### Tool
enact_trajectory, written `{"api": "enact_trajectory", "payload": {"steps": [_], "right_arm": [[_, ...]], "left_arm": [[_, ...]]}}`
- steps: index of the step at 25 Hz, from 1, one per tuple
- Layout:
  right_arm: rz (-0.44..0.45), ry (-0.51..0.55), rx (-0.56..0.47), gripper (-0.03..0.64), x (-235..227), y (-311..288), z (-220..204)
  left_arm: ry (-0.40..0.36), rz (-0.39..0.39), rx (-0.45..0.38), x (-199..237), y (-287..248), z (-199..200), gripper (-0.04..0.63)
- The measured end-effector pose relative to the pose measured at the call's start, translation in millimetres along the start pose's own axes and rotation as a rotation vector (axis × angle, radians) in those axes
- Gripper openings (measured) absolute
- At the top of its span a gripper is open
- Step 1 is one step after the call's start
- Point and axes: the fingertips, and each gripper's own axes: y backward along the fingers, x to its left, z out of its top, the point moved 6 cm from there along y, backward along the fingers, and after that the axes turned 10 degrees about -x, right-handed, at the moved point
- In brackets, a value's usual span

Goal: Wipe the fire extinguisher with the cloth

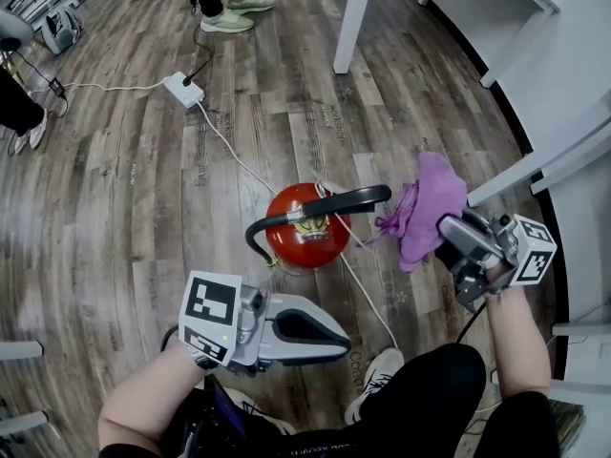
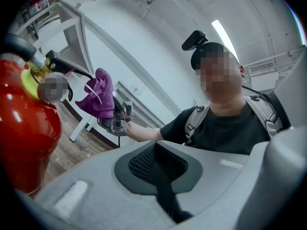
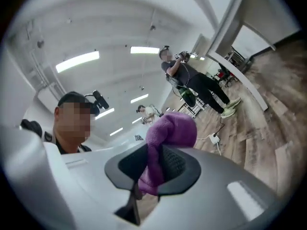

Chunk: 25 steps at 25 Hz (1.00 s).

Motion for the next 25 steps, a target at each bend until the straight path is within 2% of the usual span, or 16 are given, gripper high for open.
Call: {"api": "enact_trajectory", "payload": {"steps": [3, 6, 9, 13, 16, 21, 25], "right_arm": [[0.007, -0.093, -0.086, 0.063, 6, 1, -3], [0.034, -0.129, -0.120, 0.063, 20, 3, 3], [0.030, -0.185, -0.129, 0.064, 36, 2, 5], [-0.019, -0.301, -0.113, 0.063, 60, -6, 10], [-0.063, -0.322, -0.094, 0.063, 92, -16, 26], [-0.085, -0.392, -0.109, 0.063, 171, -40, 65], [-0.116, -0.435, -0.135, 0.063, 242, -65, 113]], "left_arm": [[-0.016, 0.041, -0.015, 6, 3, 3, -0.003], [-0.009, 0.092, -0.053, 9, 5, 7, -0.003], [0.008, 0.169, -0.121, 7, 6, 15, -0.003], [0.014, 0.296, -0.236, -11, 2, 38, -0.003], [0.096, 0.402, -0.328, -43, 4, 53, -0.003], [0.272, 0.547, -0.380, -125, 9, 77, -0.003], [0.316, 0.619, -0.376, -193, -8, 129, -0.003]]}}
